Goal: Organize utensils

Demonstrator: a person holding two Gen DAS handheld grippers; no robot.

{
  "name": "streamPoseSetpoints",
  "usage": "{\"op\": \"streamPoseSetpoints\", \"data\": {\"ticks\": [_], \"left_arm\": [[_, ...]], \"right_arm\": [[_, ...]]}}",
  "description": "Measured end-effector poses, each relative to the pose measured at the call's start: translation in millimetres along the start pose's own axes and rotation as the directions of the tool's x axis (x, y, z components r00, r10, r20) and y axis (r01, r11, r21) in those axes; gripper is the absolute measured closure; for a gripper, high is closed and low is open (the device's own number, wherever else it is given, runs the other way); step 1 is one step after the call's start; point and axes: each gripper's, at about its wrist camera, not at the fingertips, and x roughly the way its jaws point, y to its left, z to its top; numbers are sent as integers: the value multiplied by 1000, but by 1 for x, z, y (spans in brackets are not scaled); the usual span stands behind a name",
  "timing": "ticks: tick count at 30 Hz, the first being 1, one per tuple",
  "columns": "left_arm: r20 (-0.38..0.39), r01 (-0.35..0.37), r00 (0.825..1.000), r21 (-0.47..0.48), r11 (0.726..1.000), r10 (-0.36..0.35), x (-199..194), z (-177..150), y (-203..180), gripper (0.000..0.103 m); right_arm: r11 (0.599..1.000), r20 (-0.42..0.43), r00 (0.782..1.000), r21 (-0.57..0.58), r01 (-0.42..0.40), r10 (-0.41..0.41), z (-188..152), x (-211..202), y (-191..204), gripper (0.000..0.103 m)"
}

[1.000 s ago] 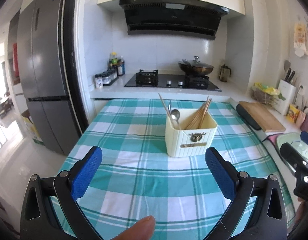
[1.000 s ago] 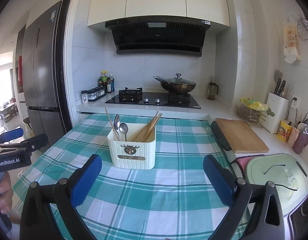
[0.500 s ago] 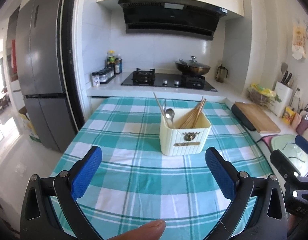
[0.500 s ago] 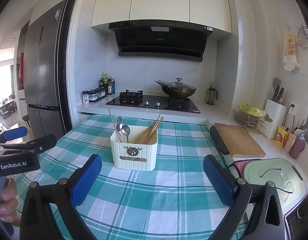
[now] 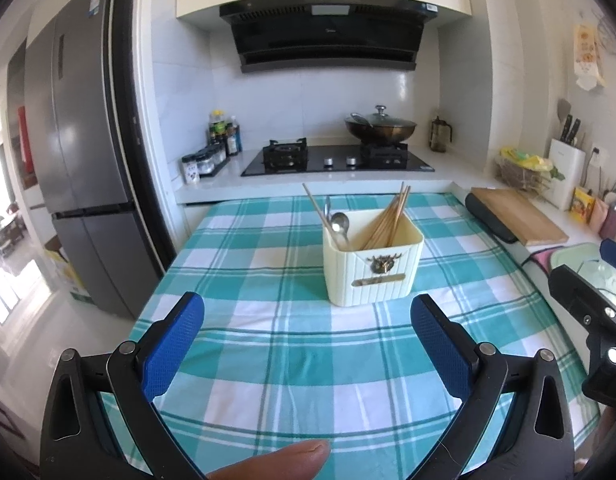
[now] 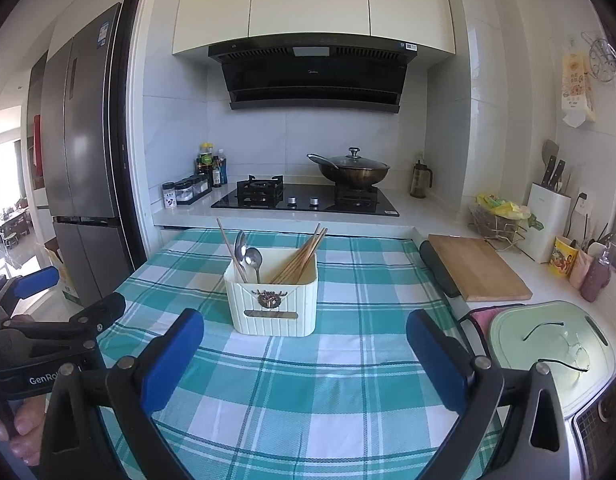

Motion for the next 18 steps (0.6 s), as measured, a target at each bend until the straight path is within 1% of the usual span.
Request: {"op": "streamPoseSetpoints", "data": {"ticks": [11,18], "left_arm": [[-19,-1,1000,-13,1000,1,1,-1,1,0],[-19,1,1000,-3,1000,-1,1,-2,-2,0]], "right_arm": [[1000,5,1000,4,-2,2,-1,-2,1,0],[1000,-3,1000,7,7,-7,-2,-1,0,0]]}}
